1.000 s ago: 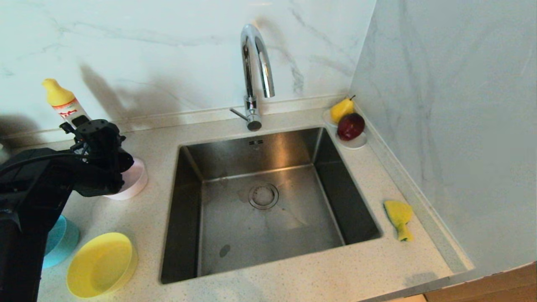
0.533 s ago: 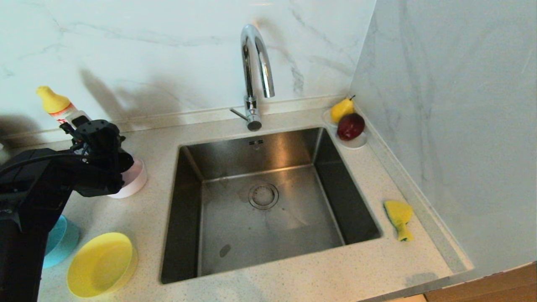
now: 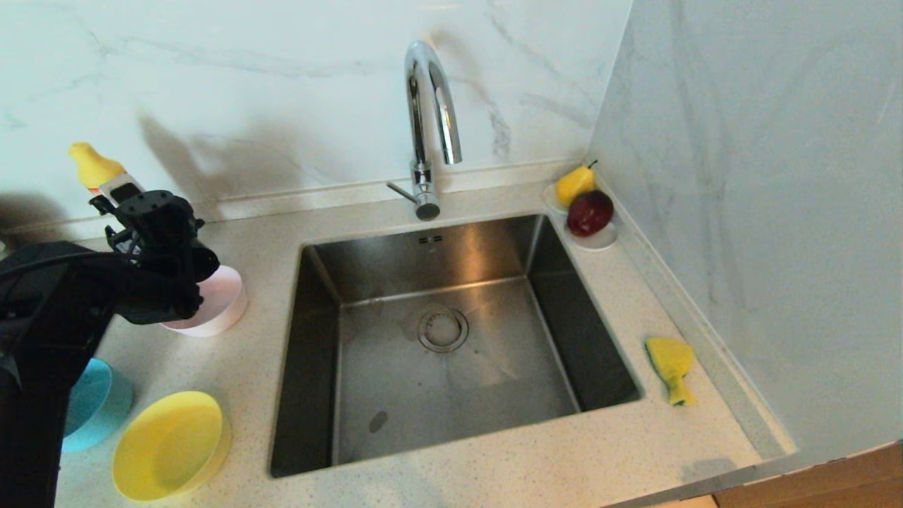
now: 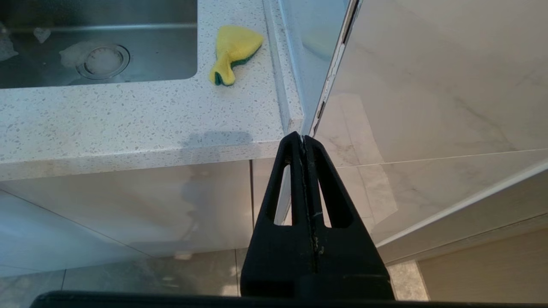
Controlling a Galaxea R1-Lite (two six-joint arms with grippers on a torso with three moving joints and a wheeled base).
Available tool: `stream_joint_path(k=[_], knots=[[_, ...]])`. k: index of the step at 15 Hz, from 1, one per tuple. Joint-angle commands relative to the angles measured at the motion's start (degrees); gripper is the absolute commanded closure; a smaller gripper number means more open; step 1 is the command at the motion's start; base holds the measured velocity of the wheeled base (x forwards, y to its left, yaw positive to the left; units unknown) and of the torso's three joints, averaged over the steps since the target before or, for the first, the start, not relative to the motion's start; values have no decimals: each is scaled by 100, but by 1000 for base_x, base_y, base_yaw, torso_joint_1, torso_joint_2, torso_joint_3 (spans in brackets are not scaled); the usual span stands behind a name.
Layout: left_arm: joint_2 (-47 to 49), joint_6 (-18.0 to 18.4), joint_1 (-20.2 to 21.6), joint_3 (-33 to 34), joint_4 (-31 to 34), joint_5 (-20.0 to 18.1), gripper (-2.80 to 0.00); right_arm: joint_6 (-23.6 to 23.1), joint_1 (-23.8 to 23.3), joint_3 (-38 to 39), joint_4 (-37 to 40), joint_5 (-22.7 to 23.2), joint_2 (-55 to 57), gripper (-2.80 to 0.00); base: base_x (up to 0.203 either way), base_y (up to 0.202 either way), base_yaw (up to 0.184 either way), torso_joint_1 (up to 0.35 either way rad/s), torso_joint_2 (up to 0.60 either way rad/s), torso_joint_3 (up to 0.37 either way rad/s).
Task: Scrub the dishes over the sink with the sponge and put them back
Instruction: Place the dish soap on the table, then turn on the faucet
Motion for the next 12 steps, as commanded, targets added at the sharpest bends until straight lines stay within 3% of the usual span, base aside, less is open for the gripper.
stream_joint_path(k=[1, 6, 11, 12], knots=[[-372, 21, 4, 39, -14, 25, -280, -5, -2, 7, 2, 6, -2, 0, 0, 0, 0, 0, 0, 0], [-1419, 100, 3, 331, 127, 8, -280, -5, -2, 9, 2, 8, -2, 0, 0, 0, 0, 0, 0, 0], [-2654, 118, 2, 396, 797, -35, -280, -5, -2, 9, 2, 1, -2, 0, 0, 0, 0, 0, 0, 0], [-2913, 119, -2, 389, 978, -43, 0, -5, -2, 7, 2, 9, -2, 0, 0, 0, 0, 0, 0, 0]])
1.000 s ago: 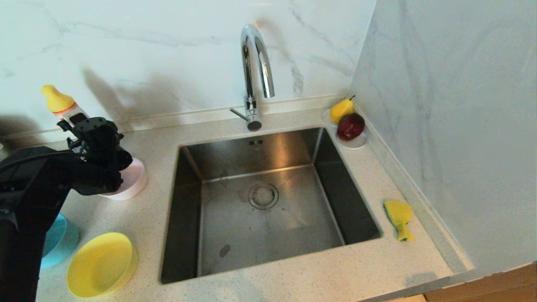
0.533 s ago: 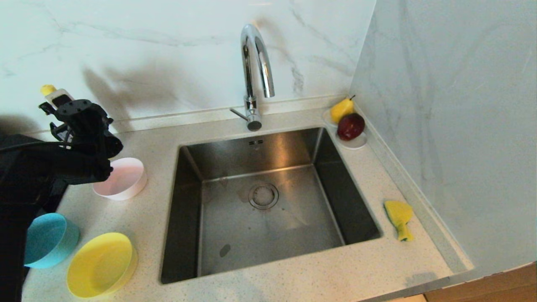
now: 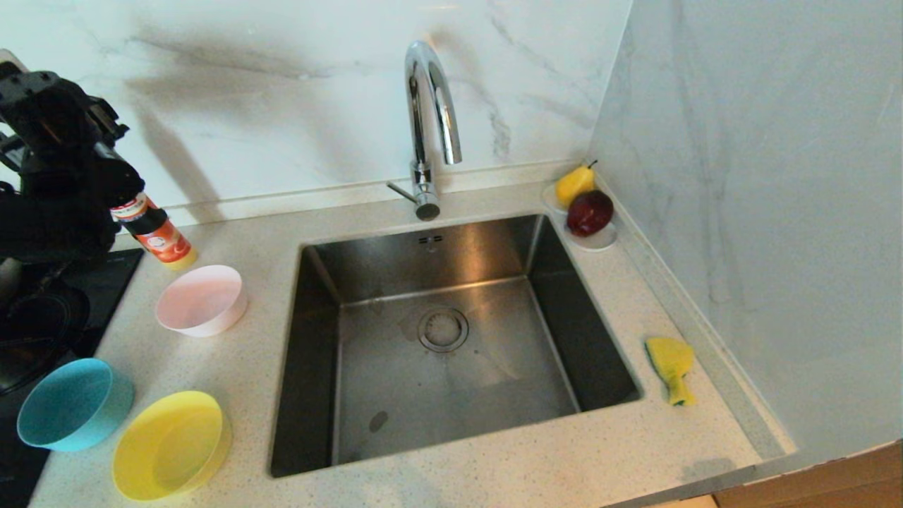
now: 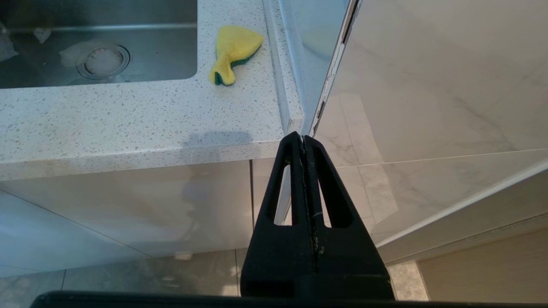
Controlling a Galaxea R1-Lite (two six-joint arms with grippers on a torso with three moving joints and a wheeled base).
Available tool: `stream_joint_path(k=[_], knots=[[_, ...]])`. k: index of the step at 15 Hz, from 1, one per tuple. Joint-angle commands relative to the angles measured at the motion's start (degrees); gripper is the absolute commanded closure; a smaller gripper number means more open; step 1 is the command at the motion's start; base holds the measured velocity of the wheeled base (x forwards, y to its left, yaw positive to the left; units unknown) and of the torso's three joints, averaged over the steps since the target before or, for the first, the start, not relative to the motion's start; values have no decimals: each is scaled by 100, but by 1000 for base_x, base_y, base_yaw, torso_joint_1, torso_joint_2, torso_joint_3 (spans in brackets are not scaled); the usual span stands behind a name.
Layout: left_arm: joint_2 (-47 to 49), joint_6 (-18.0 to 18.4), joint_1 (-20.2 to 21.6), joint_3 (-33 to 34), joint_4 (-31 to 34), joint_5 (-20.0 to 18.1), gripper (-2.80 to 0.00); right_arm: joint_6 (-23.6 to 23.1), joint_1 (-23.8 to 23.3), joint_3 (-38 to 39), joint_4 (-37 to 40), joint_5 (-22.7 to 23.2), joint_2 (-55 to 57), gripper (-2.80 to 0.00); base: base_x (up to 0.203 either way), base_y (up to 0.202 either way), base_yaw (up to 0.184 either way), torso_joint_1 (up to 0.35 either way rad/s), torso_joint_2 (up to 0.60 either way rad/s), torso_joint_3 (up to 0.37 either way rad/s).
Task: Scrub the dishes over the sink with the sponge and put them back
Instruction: Turn on the faucet
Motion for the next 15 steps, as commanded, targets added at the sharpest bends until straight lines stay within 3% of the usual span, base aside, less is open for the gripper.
stream_joint_path(k=[1, 7, 10, 12, 15], knots=[[-870, -8, -1, -15, 346, 4, 0, -3, -2, 2, -1, 4, -2, 0, 0, 0, 0, 0, 0, 0], [-2473, -30, 2, 430, 1365, -572, 0, -3, -2, 0, -1, 8, -2, 0, 0, 0, 0, 0, 0, 0], [-3329, -74, -53, 790, 2241, -1009, 0, -3, -2, 0, -1, -1, -2, 0, 0, 0, 0, 0, 0, 0], [-3893, -251, -141, 848, 3123, -1509, 0, -3, -2, 1, -1, 8, -2, 0, 0, 0, 0, 0, 0, 0], [-4386, -711, -409, 897, 4460, -2684, 0, -3, -2, 9, -1, 7, -2, 0, 0, 0, 0, 0, 0, 0]])
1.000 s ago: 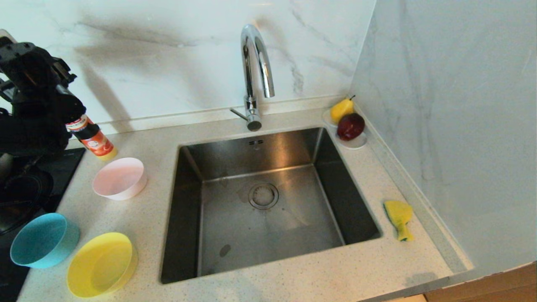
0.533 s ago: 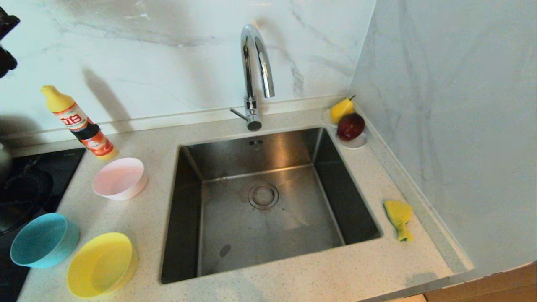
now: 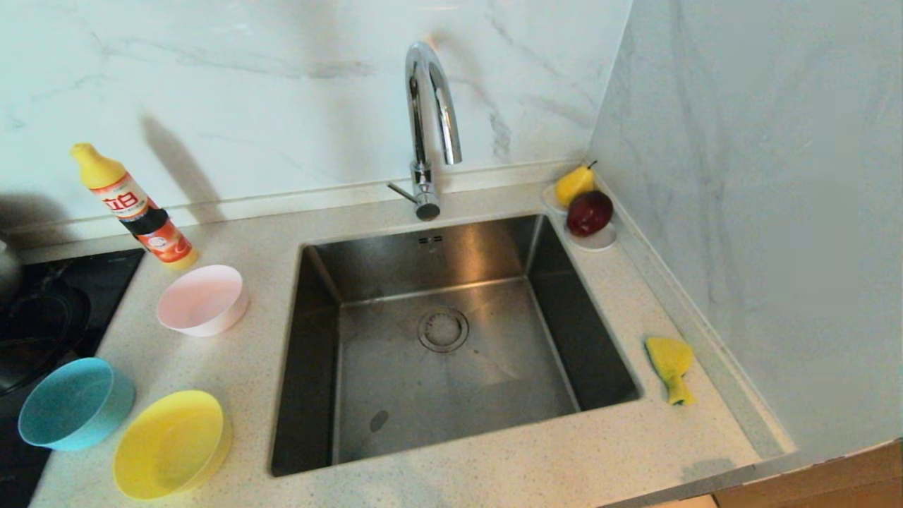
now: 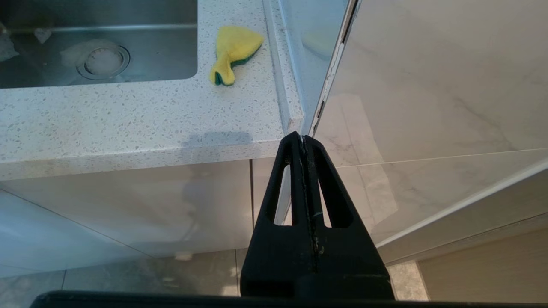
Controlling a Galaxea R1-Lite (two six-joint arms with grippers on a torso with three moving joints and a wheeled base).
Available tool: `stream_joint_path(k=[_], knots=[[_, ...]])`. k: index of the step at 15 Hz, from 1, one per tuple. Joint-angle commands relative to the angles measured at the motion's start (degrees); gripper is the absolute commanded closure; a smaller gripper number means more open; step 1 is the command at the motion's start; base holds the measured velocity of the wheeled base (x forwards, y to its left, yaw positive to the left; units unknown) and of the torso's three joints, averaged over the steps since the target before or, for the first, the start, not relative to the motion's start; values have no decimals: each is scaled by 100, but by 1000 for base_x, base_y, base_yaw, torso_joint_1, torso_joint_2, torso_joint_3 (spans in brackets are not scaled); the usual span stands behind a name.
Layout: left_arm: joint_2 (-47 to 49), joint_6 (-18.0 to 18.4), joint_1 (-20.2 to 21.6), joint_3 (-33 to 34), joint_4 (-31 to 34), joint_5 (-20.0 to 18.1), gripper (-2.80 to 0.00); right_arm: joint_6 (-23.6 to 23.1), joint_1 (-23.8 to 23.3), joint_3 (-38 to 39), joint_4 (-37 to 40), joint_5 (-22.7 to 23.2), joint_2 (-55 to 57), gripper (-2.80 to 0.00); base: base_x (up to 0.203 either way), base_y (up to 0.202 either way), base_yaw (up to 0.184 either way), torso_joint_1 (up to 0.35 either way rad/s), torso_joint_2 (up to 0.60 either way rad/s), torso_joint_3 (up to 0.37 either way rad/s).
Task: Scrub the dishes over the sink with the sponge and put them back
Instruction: Turn on the faucet
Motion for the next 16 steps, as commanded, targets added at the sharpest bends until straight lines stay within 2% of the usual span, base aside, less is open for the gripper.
stream_joint_path(k=[1, 4, 6, 9, 12, 16], knots=[[-610, -198, -361, 22, 1050, -886, 0, -6, 0, 9, -1, 2, -2, 0, 0, 0, 0, 0, 0, 0], [-743, -566, -957, 29, 2255, -1944, 0, -6, 4, 6, -1, 3, -2, 0, 0, 0, 0, 0, 0, 0], [-340, -907, -1173, 30, 2457, -2151, 0, -6, 7, 2, -1, 1, -2, 0, 0, 0, 0, 0, 0, 0], [478, -1606, -1248, -193, 2486, -2221, 0, -8, 0, 0, -1, 4, 3, 0, 0, 0, 0, 0, 0, 0], [989, -2004, -1569, -253, 2459, -2468, 0, -6, 7, 0, -1, 0, 6, 0, 0, 0, 0, 0, 0, 0], [1619, -2339, -1896, -197, 1585, -2711, 0, -6, 0, 0, -1, 7, -2, 0, 0, 0, 0, 0, 0, 0]])
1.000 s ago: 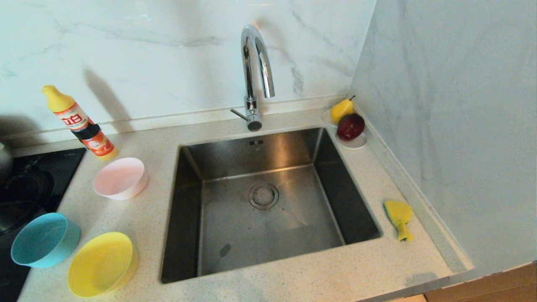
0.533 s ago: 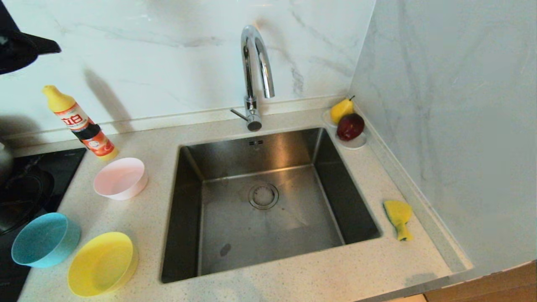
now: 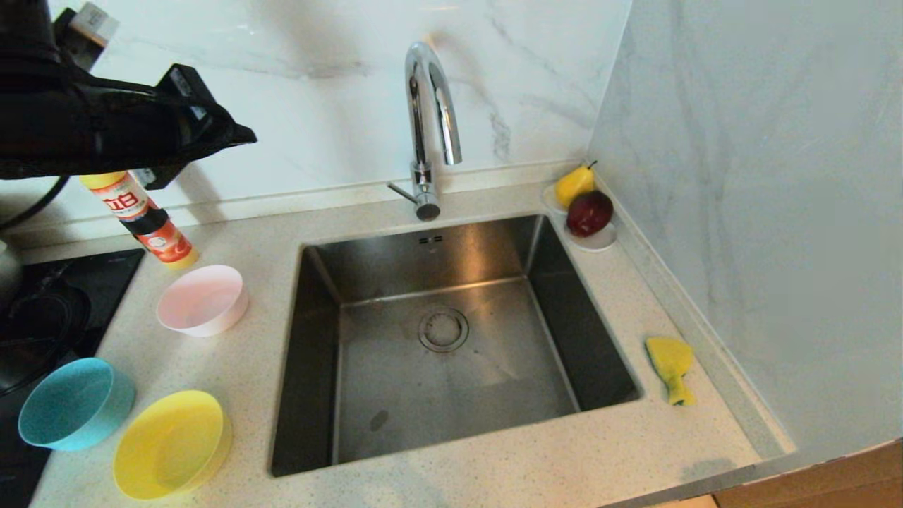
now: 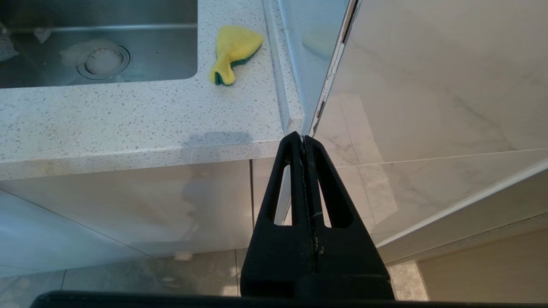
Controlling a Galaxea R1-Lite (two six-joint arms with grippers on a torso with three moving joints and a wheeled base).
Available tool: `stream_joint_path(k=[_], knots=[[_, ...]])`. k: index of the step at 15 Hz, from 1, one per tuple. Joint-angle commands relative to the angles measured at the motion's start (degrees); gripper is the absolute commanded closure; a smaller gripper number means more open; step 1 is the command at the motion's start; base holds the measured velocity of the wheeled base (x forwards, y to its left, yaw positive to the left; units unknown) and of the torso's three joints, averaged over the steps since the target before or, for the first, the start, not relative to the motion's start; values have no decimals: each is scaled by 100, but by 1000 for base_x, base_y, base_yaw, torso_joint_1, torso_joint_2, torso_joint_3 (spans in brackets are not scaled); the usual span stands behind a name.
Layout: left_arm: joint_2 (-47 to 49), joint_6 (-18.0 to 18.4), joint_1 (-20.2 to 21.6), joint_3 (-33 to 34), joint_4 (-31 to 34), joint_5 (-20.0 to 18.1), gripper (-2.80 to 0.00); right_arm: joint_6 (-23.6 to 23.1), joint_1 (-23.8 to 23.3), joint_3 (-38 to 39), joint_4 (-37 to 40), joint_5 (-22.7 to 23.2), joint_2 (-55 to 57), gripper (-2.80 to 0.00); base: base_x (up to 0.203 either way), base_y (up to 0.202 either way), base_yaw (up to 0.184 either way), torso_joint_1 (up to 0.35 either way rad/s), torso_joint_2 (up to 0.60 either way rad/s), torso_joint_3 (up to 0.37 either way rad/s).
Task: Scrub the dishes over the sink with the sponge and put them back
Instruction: Turn on the faucet
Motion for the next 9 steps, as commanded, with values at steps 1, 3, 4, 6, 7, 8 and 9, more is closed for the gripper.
stream_joint_path(k=[1, 3, 4, 6, 7, 8, 9], knots=[[556, -40, -147, 53, -303, -106, 0, -3, -2, 5, 1, 5, -2, 0, 0, 0, 0, 0, 0, 0], [805, -34, -183, 61, -336, -283, 0, -3, -2, 0, 1, 7, -2, 0, 0, 0, 0, 0, 0, 0], [962, -26, -203, 27, -345, -340, 0, -3, -2, 8, 1, 4, -2, 0, 0, 0, 0, 0, 0, 0], [1257, -30, -237, -8, -675, -365, 0, -3, -2, 2, 1, 4, 6, 0, 0, 0, 0, 0, 0, 0], [1412, -42, -249, -11, -974, -361, 0, -3, -2, 4, 1, 4, -2, 0, 0, 0, 0, 0, 0, 0], [1564, -44, -255, -21, -1149, -353, 0, -3, -2, 1, 1, 1, -2, 0, 0, 0, 0, 0, 0, 0], [1698, -25, -257, -68, -1229, -350, 0, -3, -2, 7, 1, 6, 4, 0, 0, 0, 0, 0, 0, 0]])
